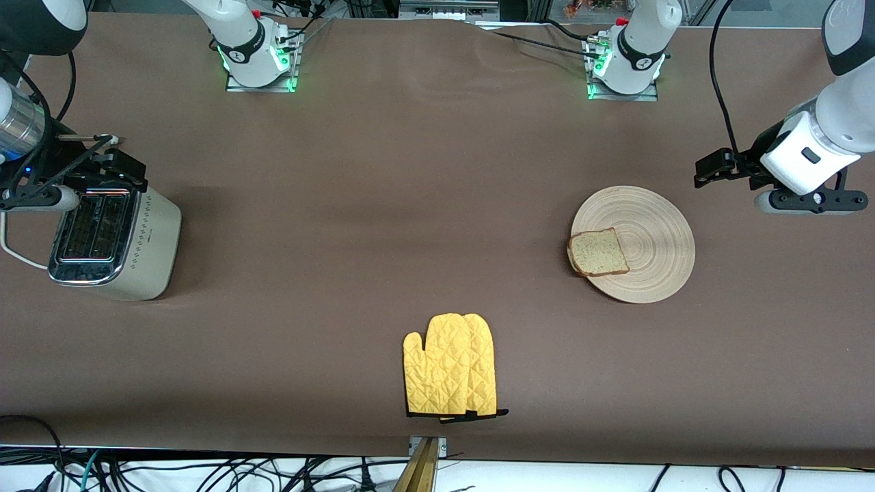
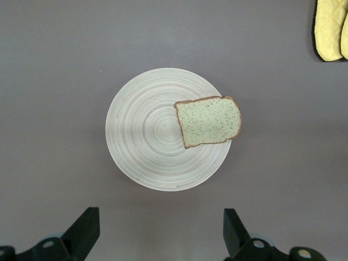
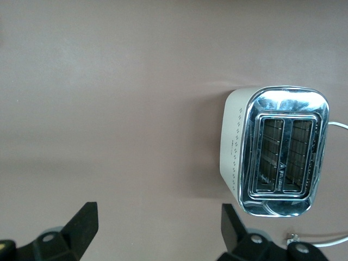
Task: Move plate and put bread in toaster
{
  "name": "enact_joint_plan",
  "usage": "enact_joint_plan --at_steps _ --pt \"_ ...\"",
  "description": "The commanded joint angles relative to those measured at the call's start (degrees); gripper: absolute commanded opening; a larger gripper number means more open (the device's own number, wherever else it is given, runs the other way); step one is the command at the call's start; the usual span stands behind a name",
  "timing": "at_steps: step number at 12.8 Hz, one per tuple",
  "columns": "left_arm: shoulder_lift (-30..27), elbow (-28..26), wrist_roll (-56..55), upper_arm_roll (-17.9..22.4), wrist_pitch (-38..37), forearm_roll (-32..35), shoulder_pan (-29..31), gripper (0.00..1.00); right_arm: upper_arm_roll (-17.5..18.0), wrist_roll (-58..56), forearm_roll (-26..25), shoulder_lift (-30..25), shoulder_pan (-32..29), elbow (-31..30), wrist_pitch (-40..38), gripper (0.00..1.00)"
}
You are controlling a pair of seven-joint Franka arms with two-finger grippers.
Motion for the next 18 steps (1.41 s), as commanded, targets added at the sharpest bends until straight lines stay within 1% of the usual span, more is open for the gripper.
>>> enact_joint_plan --at_steps 1,2,5,10,12,15,18 --pt "0.86 1.77 1.65 -0.19 -1.08 -1.66 2.48 1.00 0.10 -0.74 0.71 0.13 -0.24 0.84 -0.19 1.00" --pt "1.21 1.77 5.24 -0.11 -1.08 -4.28 4.41 1.00 0.10 -0.74 0.63 0.13 -0.24 0.84 -0.19 1.00" --pt "4.10 1.77 15.17 -0.10 -1.08 -11.93 12.58 1.00 0.10 -0.65 0.63 0.13 -0.24 0.84 -0.19 1.00" --pt "12.27 1.68 32.04 -0.10 -3.45 -19.06 23.39 1.00 0.10 -0.74 0.54 0.13 -0.24 0.84 -0.19 1.00" --pt "17.01 1.59 38.12 -0.11 -3.81 -24.67 28.05 1.00 0.01 -0.74 0.54 0.13 -0.24 0.84 -0.19 1.00" --pt "24.74 1.59 40.78 -0.19 -3.55 -27.50 32.63 1.00 0.01 -0.74 0.54 0.13 -0.33 0.84 -0.10 1.00" --pt "30.11 1.59 40.69 -0.10 -2.06 -28.92 33.17 1.00 0.01 -0.74 0.63 0.13 -0.33 0.84 -0.10 1.00"
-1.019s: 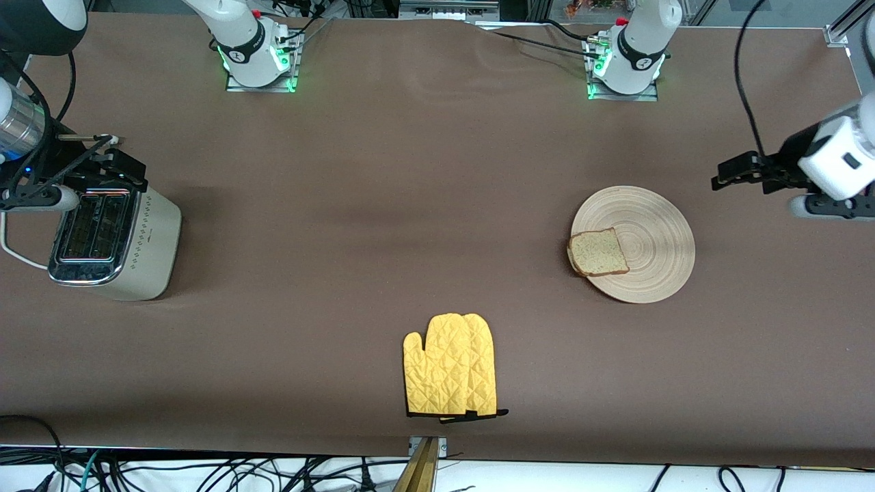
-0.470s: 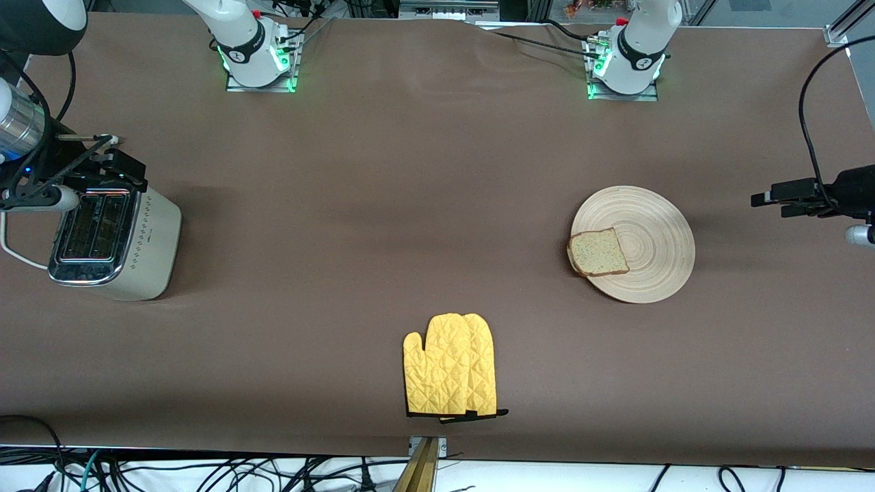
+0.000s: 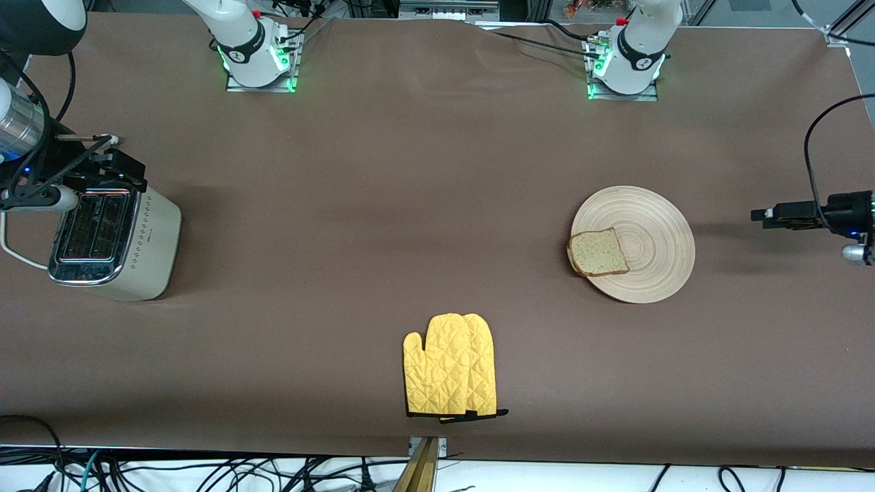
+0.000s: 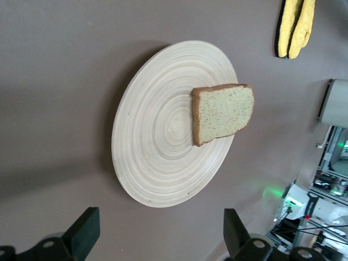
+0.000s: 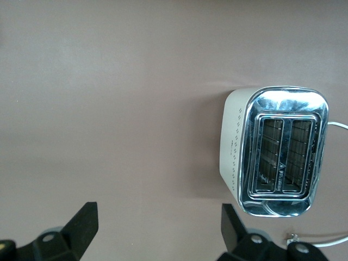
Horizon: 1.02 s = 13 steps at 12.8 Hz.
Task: Move plate and put bread in toaster
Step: 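Reach the left gripper to the wooden plate rim and grip it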
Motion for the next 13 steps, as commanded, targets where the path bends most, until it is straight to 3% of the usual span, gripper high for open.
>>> enact_joint_plan --at_steps 1,4,6,10,12,13 --pt "4.45 1.65 0.79 -0.59 1.94 -1.42 -0.04 1.00 0.06 -0.74 0.54 0.12 -0.30 0.80 -0.13 1.00" --pt "8.32 1.21 4.99 -0.77 3.71 -2.11 -0.04 1.00 0.06 -0.74 0.54 0.12 -0.30 0.80 -0.13 1.00" --pt "11.92 0.86 9.47 -0.86 3.80 -6.40 -0.13 1.00 0.06 -0.74 0.54 0.12 -0.30 0.80 -0.13 1.00" --pt "15.36 0.77 9.93 -0.86 5.74 -9.22 -0.30 0.97 0.06 -0.74 0.63 0.12 -0.30 0.80 -0.13 1.00" --pt "16.60 0.77 10.02 -1.03 5.65 -10.90 -0.74 0.90 0.06 -0.74 0.63 0.12 -0.39 0.80 -0.13 1.00" --pt "16.60 0.77 9.85 -1.03 5.74 -10.99 -1.18 0.81 0.06 -0.74 0.63 0.12 -0.39 0.80 -0.13 1.00"
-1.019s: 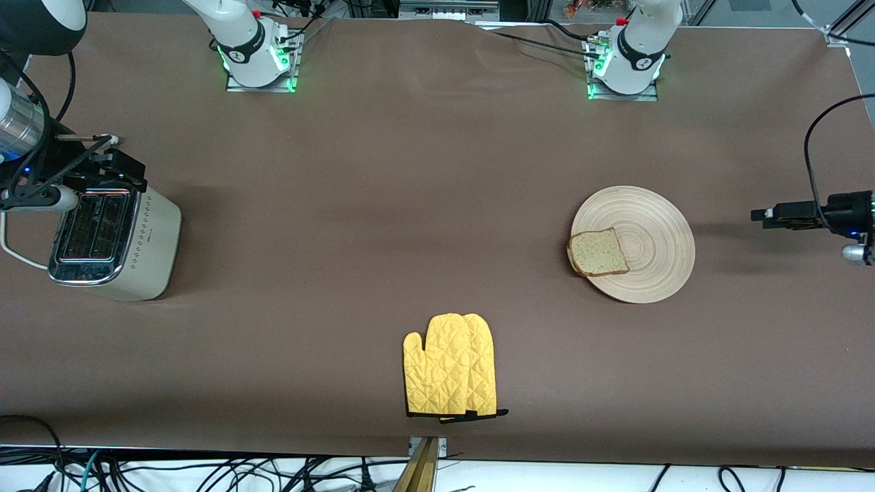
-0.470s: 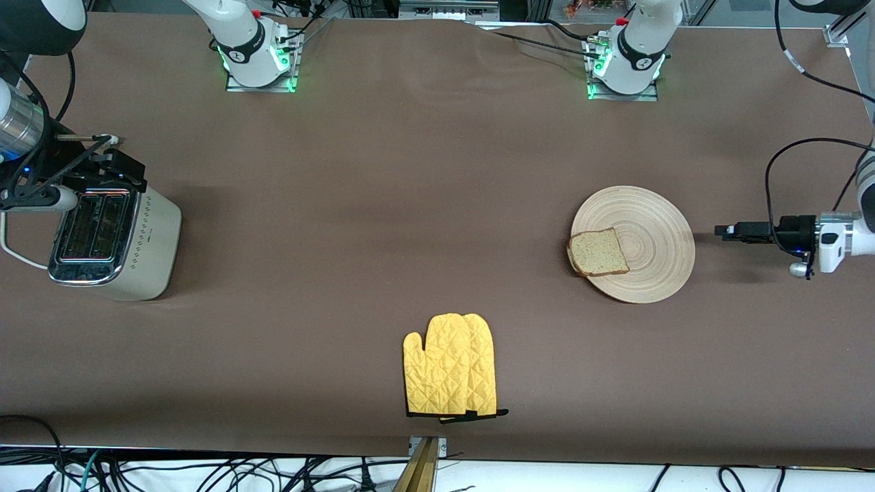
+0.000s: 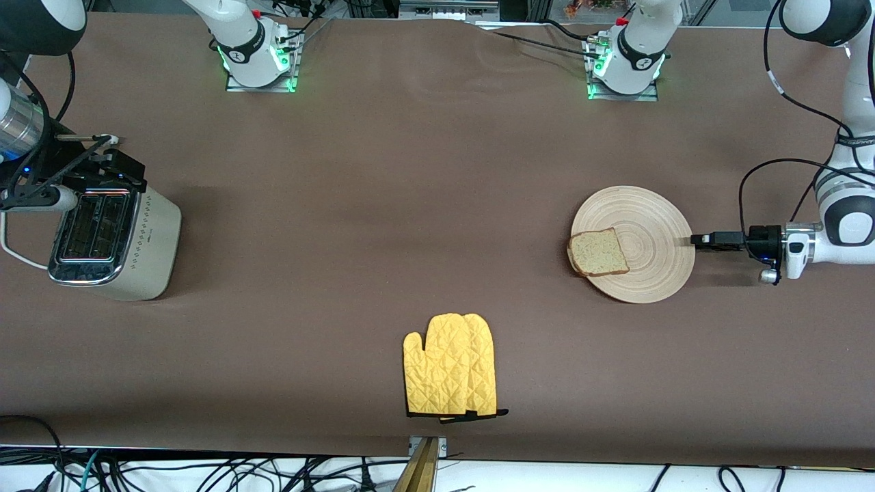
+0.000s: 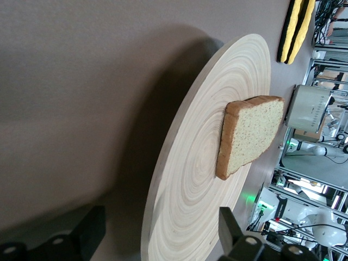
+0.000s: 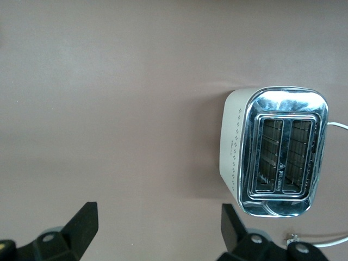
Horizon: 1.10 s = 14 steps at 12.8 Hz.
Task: Move plate and put bread in toaster
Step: 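Reach the left gripper to the wooden plate rim and grip it, then drag the wooden plate toward the table middle with the left gripper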
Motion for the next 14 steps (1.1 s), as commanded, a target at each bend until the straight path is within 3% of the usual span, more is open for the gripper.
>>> enact_joint_plan --at_steps 1,3,7,9,12,14 --pt "0.45 0.73 1.16 0.14 0.47 -1.63 -1.54 0.70 0.08 -0.73 0.63 0.11 -0.38 0.77 -0.17 1.00" --pt "0.45 0.73 1.33 0.14 1.35 -1.54 -2.69 0.55 0.08 -0.73 0.63 0.11 -0.38 0.77 -0.17 1.00" --pt "0.45 1.17 2.38 0.14 1.61 -0.49 -4.19 0.00 0.08 -0.73 0.72 0.11 -0.38 0.77 -0.17 1.00" --pt "0.71 1.34 8.95 0.14 3.36 -0.49 -4.54 0.00 0.08 -0.73 0.72 0.11 -0.38 0.77 -0.17 1.00" --pt "0.80 1.52 10.04 0.06 2.67 -1.19 -4.54 0.00 0.08 -0.73 0.63 0.11 -0.38 0.77 -0.17 1.00" --pt "0.71 1.78 9.78 -2.47 1.62 -1.54 -4.10 0.00 0.08 -0.73 0.63 0.11 -0.38 0.77 -0.17 1.00"
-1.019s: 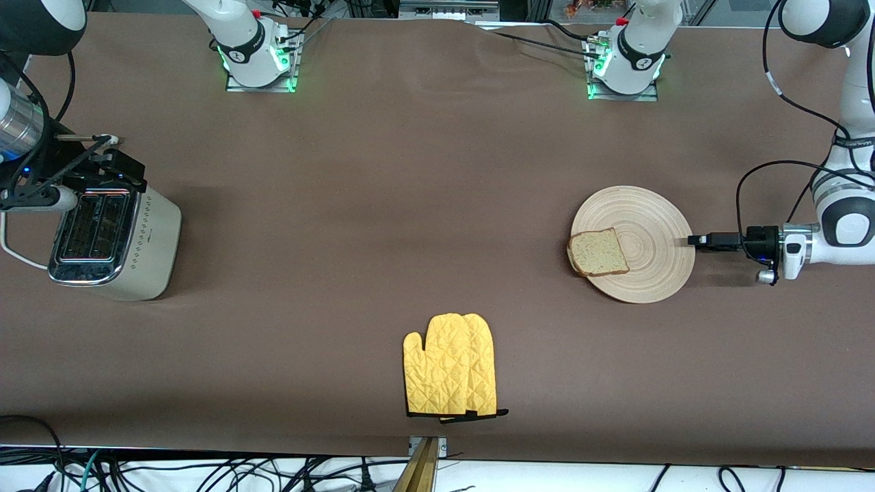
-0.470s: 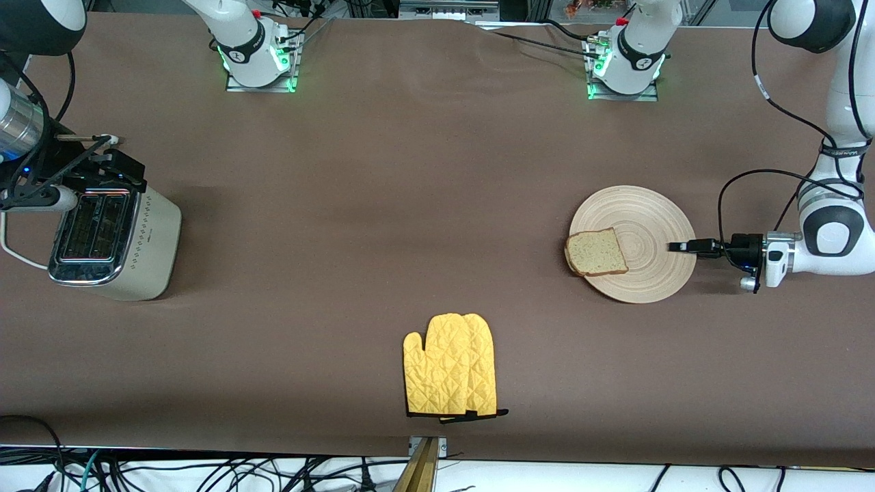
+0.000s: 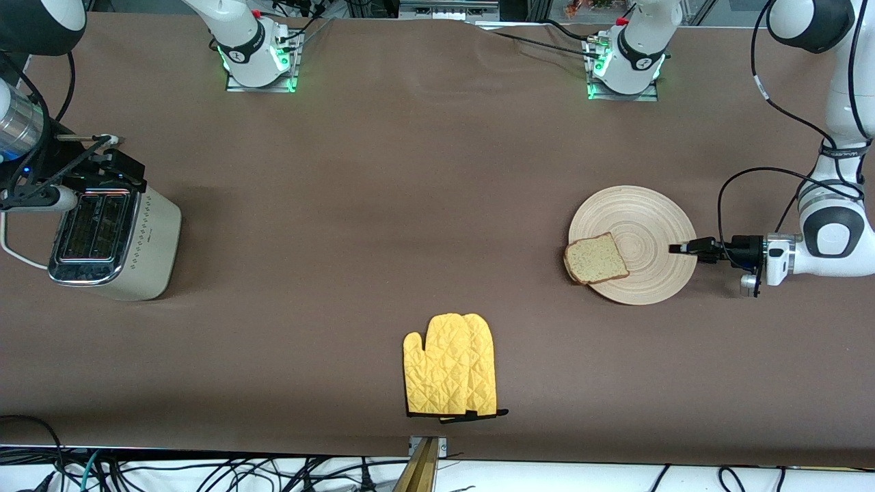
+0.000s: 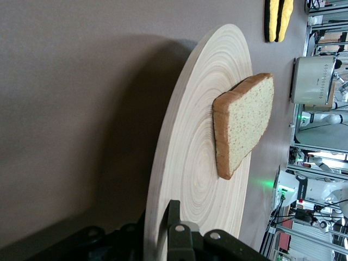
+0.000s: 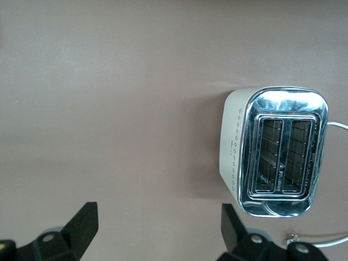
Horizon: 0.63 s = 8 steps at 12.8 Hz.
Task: Move plate and put bread in toaster
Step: 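Drag the wooden plate toward the table middle with the left gripper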
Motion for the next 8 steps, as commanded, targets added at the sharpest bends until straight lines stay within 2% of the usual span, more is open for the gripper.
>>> enact_joint_plan --at_steps 1,3,8 --pt "0.42 0.90 0.56 -3.34 -0.92 -2.02 0.03 0.00 0.09 -0.73 0.63 0.11 -0.38 0.77 -0.17 1.00" --pt "0.50 0.82 0.29 -3.97 -2.50 -8.33 -1.01 0.00 0.09 -0.82 0.28 0.11 -0.38 0.77 -0.17 1.00" --pt "0.77 0.02 0.73 -5.03 -2.77 -17.92 -12.33 0.00 0.09 -0.73 0.45 0.11 -0.46 0.77 -0.17 1.00"
